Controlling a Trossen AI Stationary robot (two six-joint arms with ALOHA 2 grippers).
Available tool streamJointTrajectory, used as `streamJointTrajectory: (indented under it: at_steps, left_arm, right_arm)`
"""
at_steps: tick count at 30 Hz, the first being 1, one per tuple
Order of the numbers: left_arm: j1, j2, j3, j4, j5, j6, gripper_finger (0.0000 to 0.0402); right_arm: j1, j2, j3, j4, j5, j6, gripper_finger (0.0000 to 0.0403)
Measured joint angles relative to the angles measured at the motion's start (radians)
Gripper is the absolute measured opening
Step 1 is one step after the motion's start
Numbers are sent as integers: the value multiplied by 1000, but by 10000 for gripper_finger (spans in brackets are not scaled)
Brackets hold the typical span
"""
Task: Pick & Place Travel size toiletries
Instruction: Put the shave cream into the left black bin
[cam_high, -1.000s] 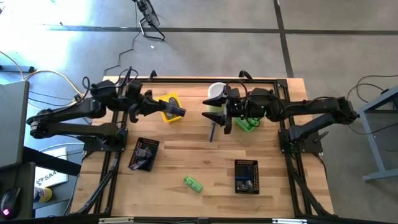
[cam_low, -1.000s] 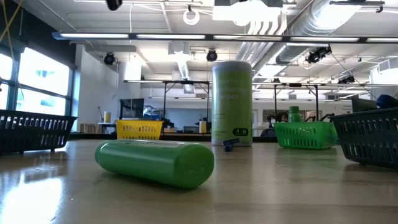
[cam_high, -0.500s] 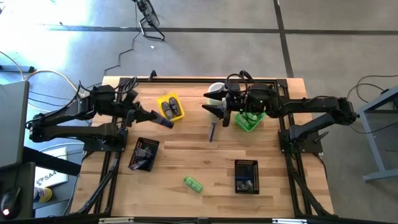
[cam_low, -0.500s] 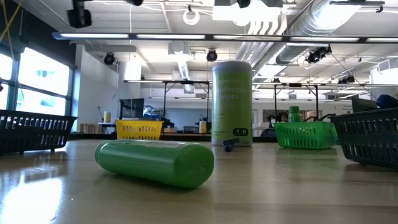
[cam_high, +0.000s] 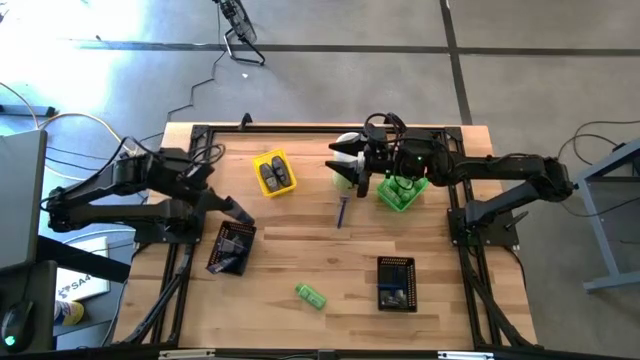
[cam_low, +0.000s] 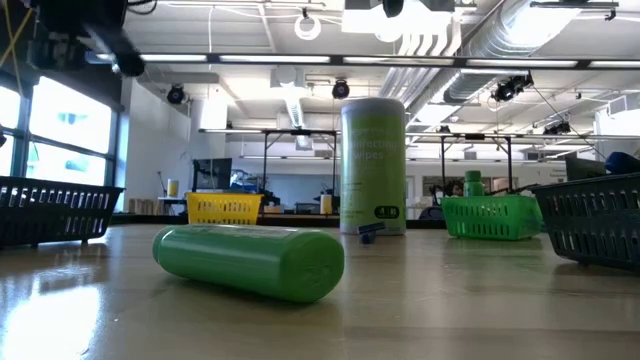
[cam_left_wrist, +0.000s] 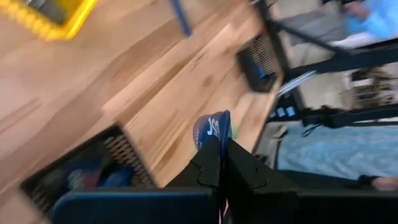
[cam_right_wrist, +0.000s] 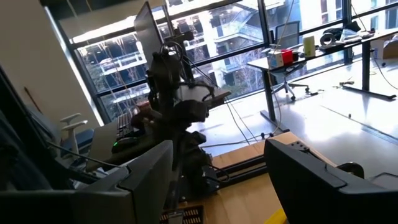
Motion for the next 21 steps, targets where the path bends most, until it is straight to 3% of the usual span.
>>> streamJointTrajectory:
  at_steps: [11,21]
  left_arm:
    - [0,12,0,-323,-3,-28,0]
    - [0,12,0,-346,-28,-52,0]
  right_arm:
    - [-1,0,0,-3,3,-17,246]
    - [-1,0,0,-25,3,-22,246]
